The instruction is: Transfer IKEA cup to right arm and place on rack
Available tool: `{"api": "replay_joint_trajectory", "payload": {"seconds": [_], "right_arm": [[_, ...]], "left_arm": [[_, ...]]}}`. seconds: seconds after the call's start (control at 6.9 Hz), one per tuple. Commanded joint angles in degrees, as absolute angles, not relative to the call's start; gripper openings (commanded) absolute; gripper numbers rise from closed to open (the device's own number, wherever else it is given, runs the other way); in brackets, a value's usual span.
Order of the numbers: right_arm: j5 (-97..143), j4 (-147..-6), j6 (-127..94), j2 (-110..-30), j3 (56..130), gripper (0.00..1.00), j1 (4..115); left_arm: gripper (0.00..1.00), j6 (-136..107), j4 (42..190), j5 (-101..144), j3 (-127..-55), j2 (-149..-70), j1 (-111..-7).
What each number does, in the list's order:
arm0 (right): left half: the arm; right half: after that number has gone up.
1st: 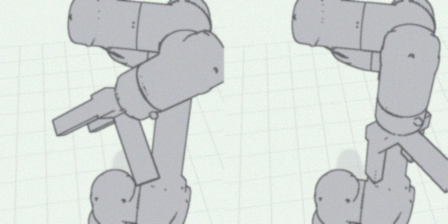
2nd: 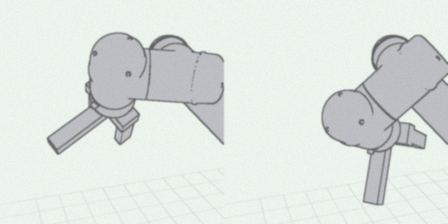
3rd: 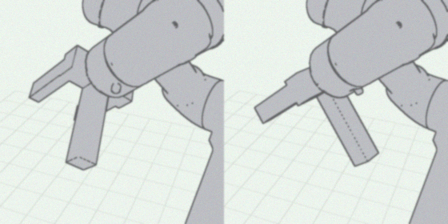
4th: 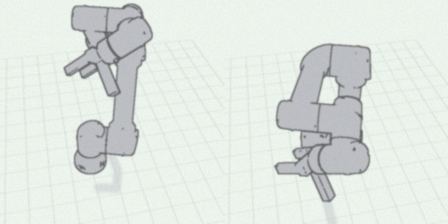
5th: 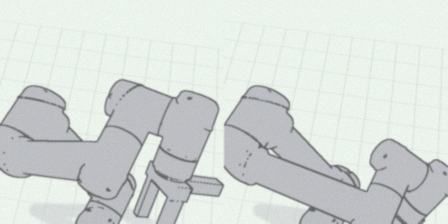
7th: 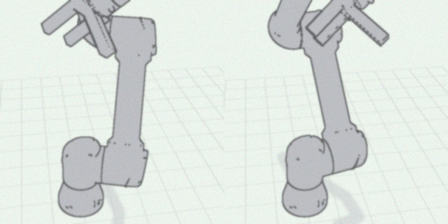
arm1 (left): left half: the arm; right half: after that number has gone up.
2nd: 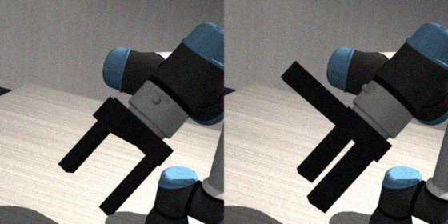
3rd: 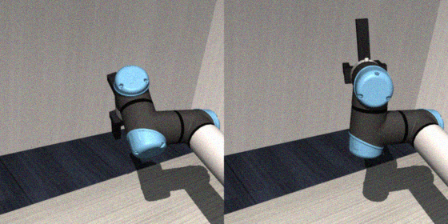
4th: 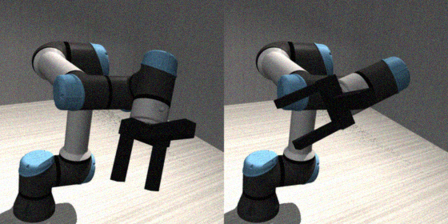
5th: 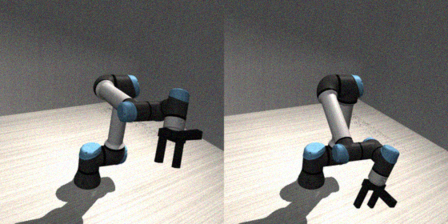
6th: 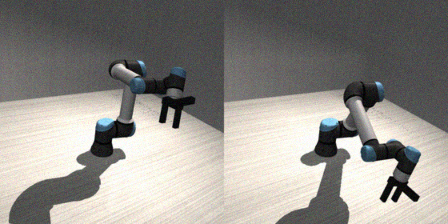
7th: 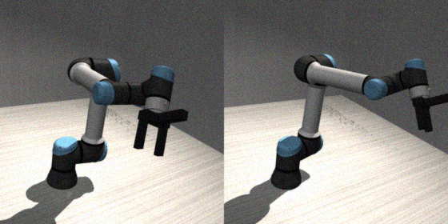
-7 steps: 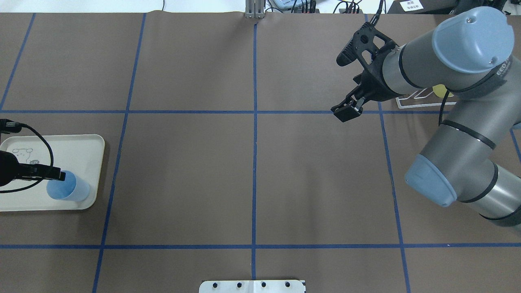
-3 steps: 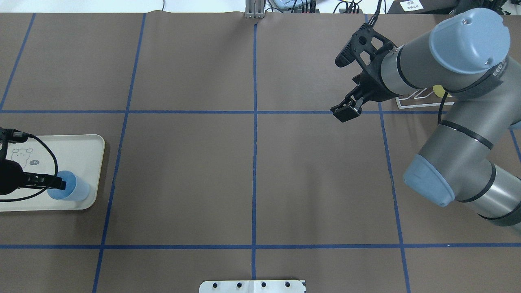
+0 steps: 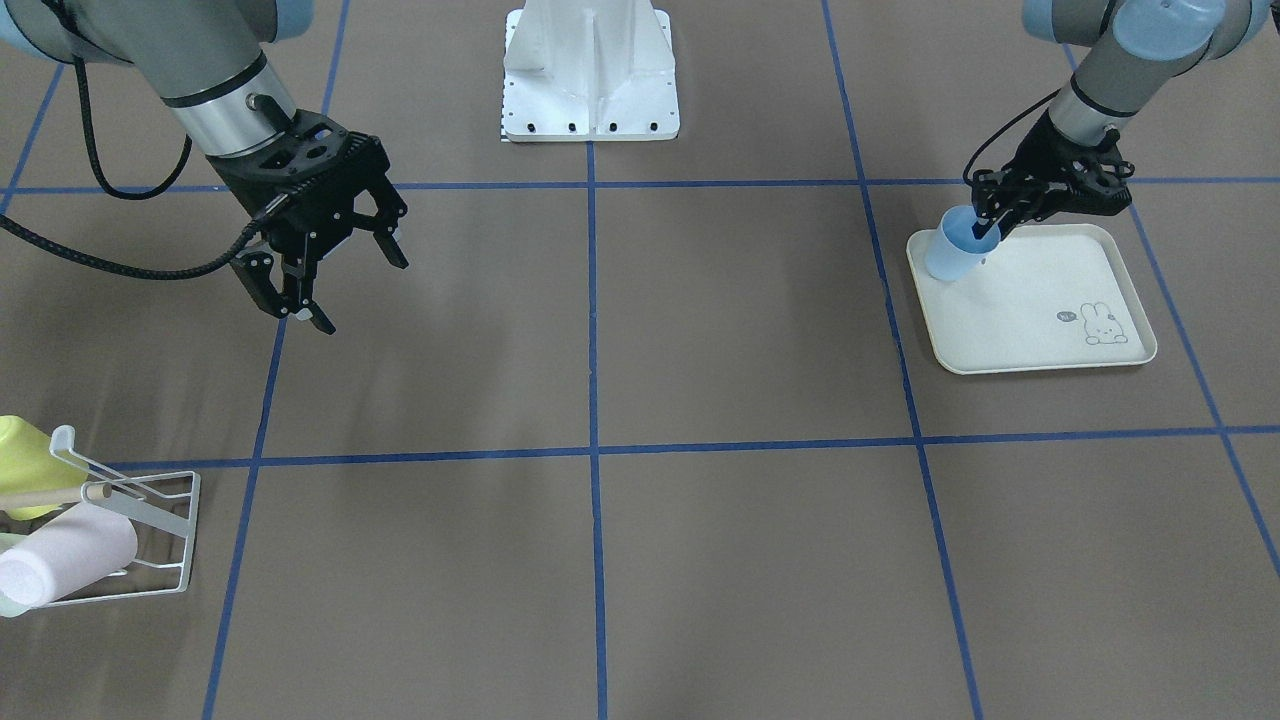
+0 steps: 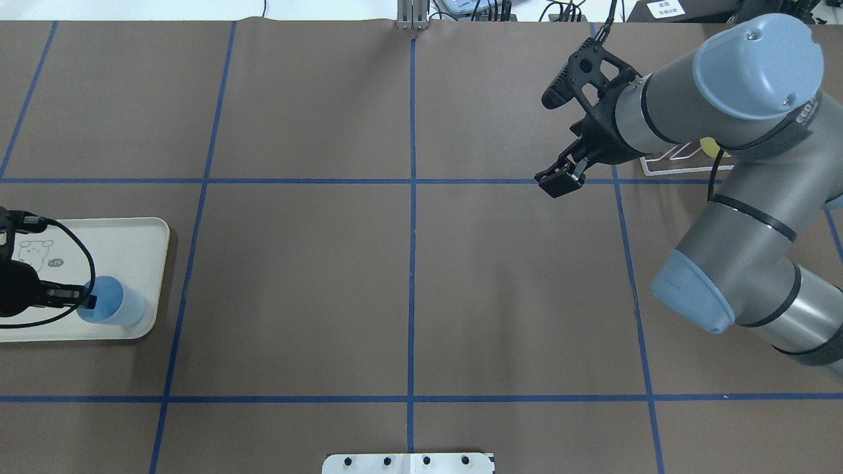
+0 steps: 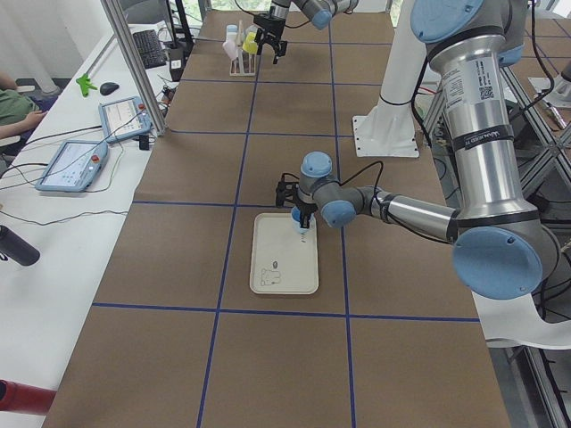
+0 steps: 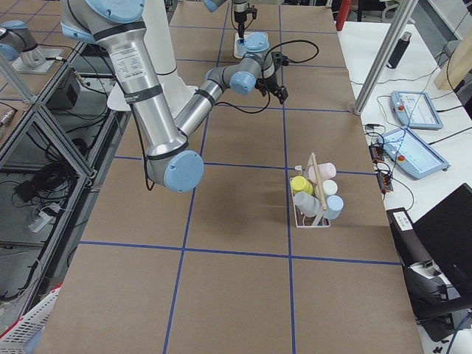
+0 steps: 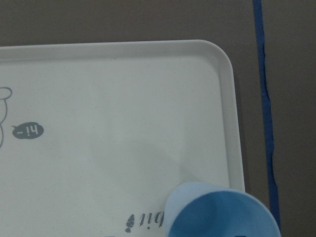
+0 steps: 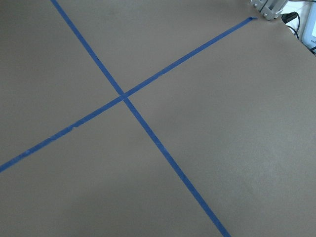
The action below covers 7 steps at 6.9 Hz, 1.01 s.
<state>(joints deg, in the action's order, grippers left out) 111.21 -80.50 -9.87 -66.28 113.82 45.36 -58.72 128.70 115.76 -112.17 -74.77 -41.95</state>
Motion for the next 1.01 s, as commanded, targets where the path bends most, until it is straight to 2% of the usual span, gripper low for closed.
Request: {"api": "replay_joint_trajectory", "payload": {"seconds": [0.0, 0.29, 0.58, 0.87], "right_arm": [[111.18, -80.33, -9.84, -66.27, 113.82, 0.99, 45.35], [111.09, -79.98, -10.02, -66.18, 113.38, 0.99, 44.83], [108.82, -77.63, -10.72, -65.83, 112.68, 0.99, 43.25], [105.92, -64.06, -13.78, -65.92, 107.34, 0.99, 41.14]], "left_arm": [[0.0, -58.54, 128.58, 115.93, -112.06, -74.71, -42.62], [0.0, -57.49, 128.06, 117.67, -112.32, -74.88, -47.51], [0.0, -54.59, 128.06, 128.17, -113.02, -75.93, -58.04], [0.0, -55.97, 126.57, 137.42, -113.64, -81.88, -62.91]]}}
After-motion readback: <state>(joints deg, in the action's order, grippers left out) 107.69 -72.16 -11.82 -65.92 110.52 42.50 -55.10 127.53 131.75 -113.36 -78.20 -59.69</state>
